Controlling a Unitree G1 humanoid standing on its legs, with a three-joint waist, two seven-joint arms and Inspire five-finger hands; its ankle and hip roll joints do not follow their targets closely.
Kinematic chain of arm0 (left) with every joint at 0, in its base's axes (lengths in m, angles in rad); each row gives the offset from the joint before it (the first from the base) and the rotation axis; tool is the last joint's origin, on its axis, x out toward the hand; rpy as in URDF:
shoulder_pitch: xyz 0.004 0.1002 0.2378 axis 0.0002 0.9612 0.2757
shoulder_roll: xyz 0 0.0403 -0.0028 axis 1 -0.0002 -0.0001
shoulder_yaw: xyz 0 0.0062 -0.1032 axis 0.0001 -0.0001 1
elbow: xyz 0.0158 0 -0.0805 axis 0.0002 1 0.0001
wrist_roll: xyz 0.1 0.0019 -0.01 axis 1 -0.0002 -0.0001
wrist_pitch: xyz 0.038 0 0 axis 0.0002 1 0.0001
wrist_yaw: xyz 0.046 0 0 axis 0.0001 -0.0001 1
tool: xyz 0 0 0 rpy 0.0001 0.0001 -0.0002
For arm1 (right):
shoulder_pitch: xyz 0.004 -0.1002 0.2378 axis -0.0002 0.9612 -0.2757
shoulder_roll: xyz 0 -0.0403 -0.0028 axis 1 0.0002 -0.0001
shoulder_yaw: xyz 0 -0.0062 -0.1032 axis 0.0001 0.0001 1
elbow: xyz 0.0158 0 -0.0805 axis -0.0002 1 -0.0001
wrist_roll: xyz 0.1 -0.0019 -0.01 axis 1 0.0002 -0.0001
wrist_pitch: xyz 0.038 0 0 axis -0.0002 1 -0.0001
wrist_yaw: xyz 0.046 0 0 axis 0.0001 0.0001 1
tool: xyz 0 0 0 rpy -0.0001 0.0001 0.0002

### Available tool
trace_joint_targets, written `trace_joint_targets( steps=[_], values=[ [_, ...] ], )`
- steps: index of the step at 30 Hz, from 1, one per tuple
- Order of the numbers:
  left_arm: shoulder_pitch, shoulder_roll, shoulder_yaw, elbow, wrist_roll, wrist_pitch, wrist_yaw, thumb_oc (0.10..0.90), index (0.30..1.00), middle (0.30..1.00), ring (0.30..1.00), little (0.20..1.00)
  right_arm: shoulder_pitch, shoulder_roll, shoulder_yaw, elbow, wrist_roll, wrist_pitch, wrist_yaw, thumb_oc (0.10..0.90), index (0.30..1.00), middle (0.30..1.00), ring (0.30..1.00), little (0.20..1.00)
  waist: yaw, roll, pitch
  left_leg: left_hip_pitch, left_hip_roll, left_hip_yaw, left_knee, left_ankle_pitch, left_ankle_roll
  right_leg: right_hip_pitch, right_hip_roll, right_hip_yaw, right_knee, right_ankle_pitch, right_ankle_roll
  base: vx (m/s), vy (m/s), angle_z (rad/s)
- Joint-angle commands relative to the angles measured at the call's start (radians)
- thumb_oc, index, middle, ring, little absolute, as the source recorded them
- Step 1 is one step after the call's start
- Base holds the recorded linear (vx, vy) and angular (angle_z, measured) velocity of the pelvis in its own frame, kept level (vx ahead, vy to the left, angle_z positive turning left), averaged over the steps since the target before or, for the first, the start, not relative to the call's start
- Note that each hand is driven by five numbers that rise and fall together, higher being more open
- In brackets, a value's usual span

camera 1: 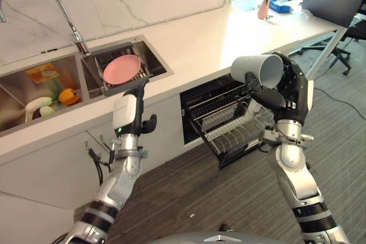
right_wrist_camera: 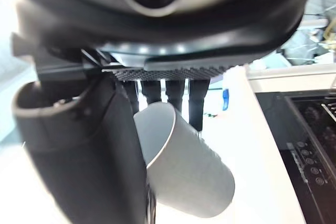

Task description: Place the dishes in the dishwasher.

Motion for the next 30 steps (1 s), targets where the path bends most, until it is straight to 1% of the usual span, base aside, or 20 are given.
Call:
trace_joint_targets(
  steps=[1, 4, 5, 6, 7, 8, 9, 10, 12, 15, 16, 17, 18, 19, 22, 26, 29, 30],
  values=[
    [-0.074, 0.056, 0.008, -0.001, -0.042, -0.076, 0.026, 0.800, 0.900, 0.900, 0.900, 0.900, -0.130, 0.015, -0.028, 0.006, -0.078, -0.026, 0.002, 0.400, 0.300, 0.300, 0.300, 0.300, 0.029, -0.034, -0.006, 0.026, 0.024, -0.024, 0.004, -0.014, -0.056, 0.019, -0.076, -0.004, 0.035, -0.037, 0.096, -0.03, -0.015, 0.19],
    [-0.074, 0.056, 0.008, -0.001, -0.042, -0.076, 0.026, 0.800, 0.900, 0.900, 0.900, 0.900, -0.130, 0.015, -0.028, 0.006, -0.078, -0.026, 0.002, 0.400, 0.300, 0.300, 0.300, 0.300, 0.029, -0.034, -0.006, 0.026, 0.024, -0.024, 0.004, -0.014, -0.056, 0.019, -0.076, -0.004, 0.035, -0.037, 0.096, -0.05, -0.018, 0.20],
    [-0.024, 0.069, 0.010, 0.026, -0.074, -0.098, 0.015, 0.800, 0.900, 0.900, 0.900, 0.900, -0.152, -0.002, -0.037, 0.127, -0.101, -0.014, -0.029, 0.400, 0.300, 0.300, 0.300, 0.300, 0.059, -0.031, 0.033, -0.017, 0.029, -0.052, 0.004, 0.006, -0.061, 0.002, -0.079, -0.028, 0.033, -0.032, 0.094, -0.33, -0.088, 0.45],
    [0.018, 0.064, -0.035, 0.109, -0.133, -0.122, -0.012, 0.800, 0.900, 0.900, 0.900, 0.900, -0.218, -0.010, -0.022, 0.318, -0.105, 0.001, -0.062, 0.400, 0.300, 0.300, 0.300, 0.300, 0.102, -0.019, 0.095, -0.096, 0.029, -0.096, 0.005, 0.041, -0.066, -0.044, -0.085, -0.064, 0.034, -0.023, 0.092, -0.40, -0.101, 0.59],
    [0.026, 0.069, -0.059, 0.117, -0.139, -0.135, -0.028, 0.800, 0.900, 0.900, 0.900, 0.900, -0.255, -0.019, -0.004, 0.392, -0.102, 0.007, -0.049, 0.400, 0.300, 0.300, 0.300, 0.300, 0.117, -0.012, 0.117, -0.123, 0.030, -0.107, 0.007, 0.053, -0.071, -0.060, -0.088, -0.072, 0.035, -0.019, 0.093, -0.33, -0.066, 0.74],
    [0.024, 0.075, -0.065, 0.115, -0.143, -0.143, -0.031, 0.800, 0.900, 0.900, 0.900, 0.900, -0.289, -0.025, 0.002, 0.422, -0.093, 0.004, -0.056, 0.400, 0.300, 0.300, 0.300, 0.300, 0.120, -0.007, 0.126, -0.142, 0.031, -0.115, 0.009, 0.060, -0.072, -0.077, -0.090, -0.078, 0.039, -0.017, 0.092, -0.19, -0.021, 1.17],
    [0.025, 0.081, -0.112, 0.145, -0.144, -0.151, -0.048, 0.800, 0.900, 0.900, 0.900, 0.900, -0.353, -0.035, 0.018, 0.510, -0.093, 0.009, -0.075, 0.400, 0.300, 0.300, 0.300, 0.300, 0.139, 0.007, 0.146, -0.175, 0.033, -0.129, 0.010, 0.074, -0.077, -0.103, -0.094, -0.087, 0.043, -0.012, 0.093, -0.11, -0.008, 1.14],
    [0.022, 0.080, -0.112, 0.147, -0.144, -0.152, -0.048, 0.800, 0.900, 0.900, 0.900, 0.900, -0.360, -0.037, 0.019, 0.518, -0.090, 0.004, -0.075, 0.400, 0.300, 0.300, 0.300, 0.300, 0.138, 0.008, 0.145, -0.180, 0.033, -0.130, 0.010, 0.075, -0.077, -0.108, -0.093, -0.088, 0.045, -0.013, 0.092, -0.11, -0.004, 0.50],
    [0.027, 0.093, -0.147, 0.164, -0.132, -0.150, -0.062, 0.800, 0.900, 0.900, 0.900, 0.900, -0.413, -0.056, 0.031, 0.595, -0.094, 0.016, -0.086, 0.400, 0.300, 0.300, 0.300, 0.300, 0.155, 0.021, 0.166, -0.206, 0.034, -0.142, 0.013, 0.089, -0.081, -0.127, -0.096, -0.094, 0.049, -0.011, 0.091, -0.08, -0.009, 0.03],
    [0.018, 0.085, -0.174, 0.201, -0.129, -0.146, -0.068, 0.800, 0.900, 0.900, 0.900, 0.900, -0.488, -0.066, 0.044, 0.735, -0.073, 0.030, -0.097, 0.400, 0.300, 0.300, 0.300, 0.300, 0.171, 0.037, 0.179, -0.228, 0.036, -0.159, 0.017, 0.097, -0.084, -0.141, -0.100, -0.110, 0.060, -0.016, 0.087, -0.03, -0.014, 0.05],
    [0.017, 0.084, -0.173, 0.201, -0.129, -0.146, -0.068, 0.800, 0.900, 0.900, 0.900, 0.900, -0.489, -0.067, 0.045, 0.737, -0.072, 0.029, -0.097, 0.400, 0.300, 0.300, 0.300, 0.300, 0.170, 0.038, 0.180, -0.228, 0.036, -0.160, 0.017, 0.097, -0.084, -0.141, -0.100, -0.111, 0.061, -0.016, 0.087, -0.01, -0.019, 0.15],
    [0.017, 0.078, -0.180, 0.221, -0.130, -0.145, -0.072, 0.800, 0.900, 0.900, 0.900, 0.900, -0.508, -0.065, 0.044, 0.784, -0.052, 0.034, -0.088, 0.400, 0.300, 0.300, 0.300, 0.300, 0.175, 0.039, 0.181, -0.230, 0.036, -0.165, 0.019, 0.098, -0.084, -0.139, -0.102, -0.117, 0.064, -0.019, 0.086, 0.01, -0.019, 0.20],
    [0.016, 0.078, -0.190, 0.221, -0.126, -0.146, -0.078, 0.800, 0.900, 0.900, 0.900, 0.900, -0.527, -0.065, 0.052, 0.845, -0.024, 0.044, -0.068, 0.533, 0.500, 0.500, 0.500, 0.500, 0.183, 0.042, 0.175, -0.230, 0.035, -0.170, 0.020, 0.097, -0.085, -0.131, -0.105, -0.127, 0.066, -0.022, 0.084, 0.03, -0.017, 0.19],
    [0.017, 0.075, -0.191, 0.231, -0.127, -0.144, -0.082, 0.800, 0.900, 0.900, 0.900, 0.900, -0.535, -0.065, 0.052, 0.872, -0.014, 0.049, -0.063, 0.800, 0.900, 0.900, 0.900, 0.900, 0.185, 0.043, 0.172, -0.228, 0.035, -0.173, 0.020, 0.097, -0.085, -0.126, -0.105, -0.132, 0.068, -0.024, 0.083, 0.03, -0.008, 0.12],
    [0.026, 0.072, -0.184, 0.251, -0.133, -0.138, -0.086, 0.800, 0.900, 0.900, 0.900, 0.900, -0.535, -0.065, 0.045, 0.887, -0.001, 0.048, -0.063, 0.800, 0.900, 0.900, 0.900, 0.900, 0.185, 0.043, 0.164, -0.218, 0.037, -0.179, 0.021, 0.089, -0.090, -0.108, -0.105, -0.145, 0.067, -0.035, 0.082, 0.03, 0.002, 0.16],
    [0.030, 0.068, -0.182, 0.263, -0.137, -0.132, -0.098, 0.800, 0.900, 0.900, 0.900, 0.900, -0.528, -0.075, 0.047, 0.869, -0.001, 0.048, -0.058, 0.800, 0.900, 0.900, 0.900, 0.900, 0.182, 0.036, 0.157, -0.212, 0.036, -0.179, 0.019, 0.089, -0.088, -0.098, -0.104, -0.149, 0.064, -0.035, 0.080, 0.00, 0.006, 0.06],
    [0.025, 0.067, -0.195, 0.290, -0.113, -0.124, -0.109, 0.800, 0.900, 0.900, 0.900, 0.900, -0.533, -0.087, 0.050, 0.854, 0.004, 0.046, -0.046, 0.800, 0.900, 0.900, 0.900, 0.900, 0.174, 0.027, 0.152, -0.196, 0.038, -0.171, 0.016, 0.085, -0.088, -0.090, -0.099, -0.143, 0.060, -0.036, 0.081, 0.00, 0.000, 0.00],
    [0.022, 0.061, -0.202, 0.319, -0.101, -0.112, -0.119, 0.800, 0.900, 0.900, 0.900, 0.900, -0.533, -0.098, 0.056, 0.816, 0.003, 0.042, -0.033, 0.800, 0.900, 0.900, 0.900, 0.900, 0.163, 0.019, 0.147, -0.184, 0.041, -0.161, 0.015, 0.081, -0.087, -0.086, -0.096, -0.137, 0.057, -0.037, 0.080, 0.00, 0.000, 0.00]
  ],
)
